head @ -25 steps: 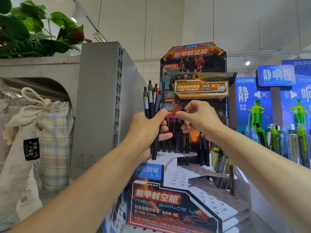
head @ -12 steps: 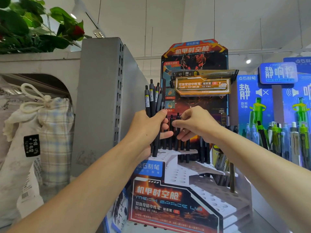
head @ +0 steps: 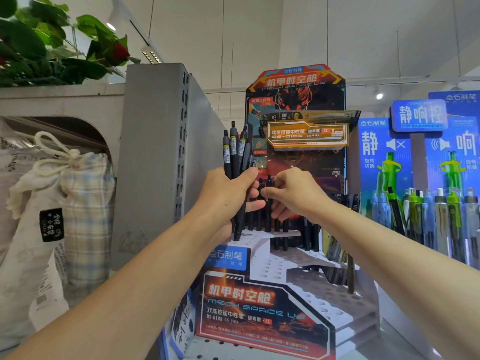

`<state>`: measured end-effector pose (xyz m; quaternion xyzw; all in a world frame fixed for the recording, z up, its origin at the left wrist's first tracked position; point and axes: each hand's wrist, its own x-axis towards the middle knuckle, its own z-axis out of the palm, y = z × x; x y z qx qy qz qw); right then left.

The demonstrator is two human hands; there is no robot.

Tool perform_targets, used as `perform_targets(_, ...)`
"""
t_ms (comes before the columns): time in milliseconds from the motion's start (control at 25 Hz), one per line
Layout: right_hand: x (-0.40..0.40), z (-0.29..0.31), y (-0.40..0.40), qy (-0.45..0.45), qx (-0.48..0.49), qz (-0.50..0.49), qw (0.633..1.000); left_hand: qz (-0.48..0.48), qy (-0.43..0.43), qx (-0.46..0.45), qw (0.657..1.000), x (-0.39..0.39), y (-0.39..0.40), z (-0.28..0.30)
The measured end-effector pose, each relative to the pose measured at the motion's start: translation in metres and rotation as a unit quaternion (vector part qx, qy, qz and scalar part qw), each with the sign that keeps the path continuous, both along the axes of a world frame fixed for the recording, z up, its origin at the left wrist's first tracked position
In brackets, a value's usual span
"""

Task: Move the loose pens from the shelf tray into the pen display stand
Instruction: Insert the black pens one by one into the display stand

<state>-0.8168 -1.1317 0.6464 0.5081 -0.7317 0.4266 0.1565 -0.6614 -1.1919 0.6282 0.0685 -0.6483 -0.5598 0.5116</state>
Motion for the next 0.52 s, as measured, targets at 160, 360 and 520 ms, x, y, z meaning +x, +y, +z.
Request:
perform_targets(160,0.002,-0.001,-0.001,0.008,-0.002,-0.024,1.000,-0.002,0.002,0.000,1.000,0.001,0.002,0.002)
perform_targets(360,0.000,-0.001,0.002,-0.112,-0.014,0.063,0.992,-0.008,0.010,0.000,1.000,0.003,0.003,0.001)
perform_targets(520,0.006,0.003,0.009,-0.102,0.036,0.029,0.994,-0.015,0.011,0.004,1.000,0.002,0.003,0.003)
